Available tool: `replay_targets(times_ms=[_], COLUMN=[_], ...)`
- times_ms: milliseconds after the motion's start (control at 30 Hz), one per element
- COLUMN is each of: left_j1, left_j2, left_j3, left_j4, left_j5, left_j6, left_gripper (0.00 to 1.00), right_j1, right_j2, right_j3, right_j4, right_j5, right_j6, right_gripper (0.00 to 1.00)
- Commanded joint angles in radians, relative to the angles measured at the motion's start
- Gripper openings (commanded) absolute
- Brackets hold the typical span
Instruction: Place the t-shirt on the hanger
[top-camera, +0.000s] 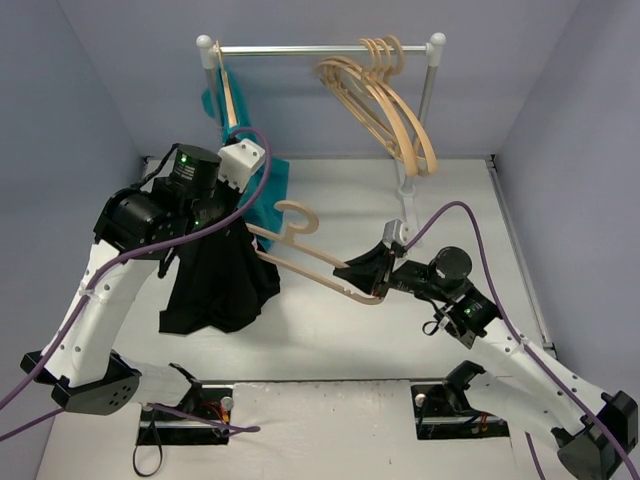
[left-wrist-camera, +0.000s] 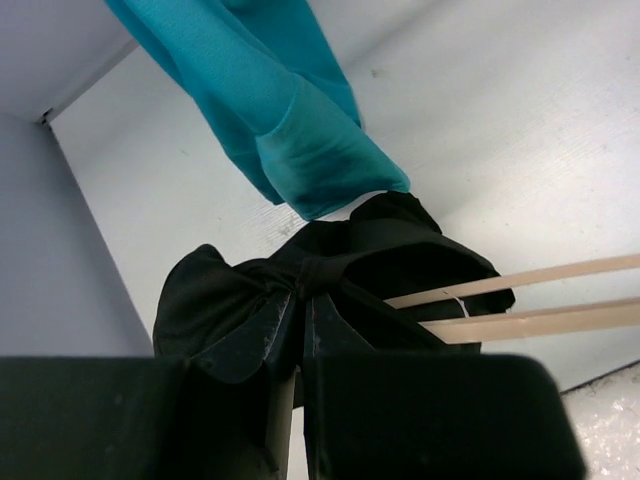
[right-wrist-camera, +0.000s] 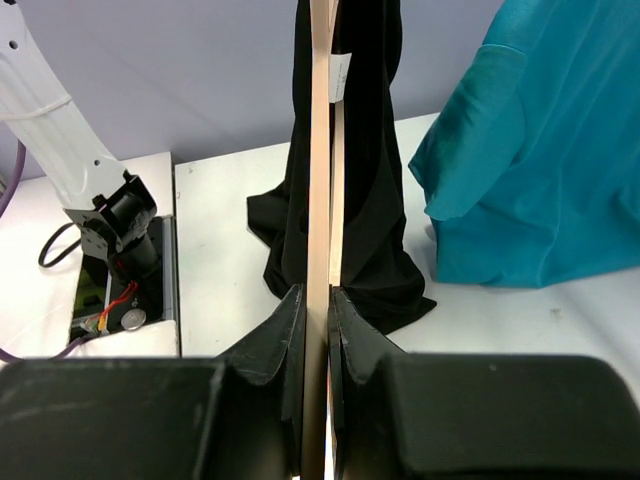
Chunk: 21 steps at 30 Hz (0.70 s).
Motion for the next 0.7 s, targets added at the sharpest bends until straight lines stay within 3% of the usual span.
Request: replay_targets(times_ms=[0,200,667], left_j1=[0.002,-0.019,-0.066], left_j2=[-0.029,-0.012,0.084], left_j3=[0.061,0.136,0.386], left_j4=[0.032,0.033,0.035], left_j5=[0.11,0.321,0.447], left_j6=[0.042,0.069,0.098], left_gripper=[0.01,0.01,0.01], right_j1=[-0.005,-0.009,-0.057], right_j2=[-0.006,0.046,0.174], right_j3=[0.047,0.141,0.335], right_j4=[0.178,0.201,0.266], right_j5=[-0.046,-0.035,-0.119], right_j6=[0.007,-0.015,0.013], right_gripper=[0.0,0.0,0.0])
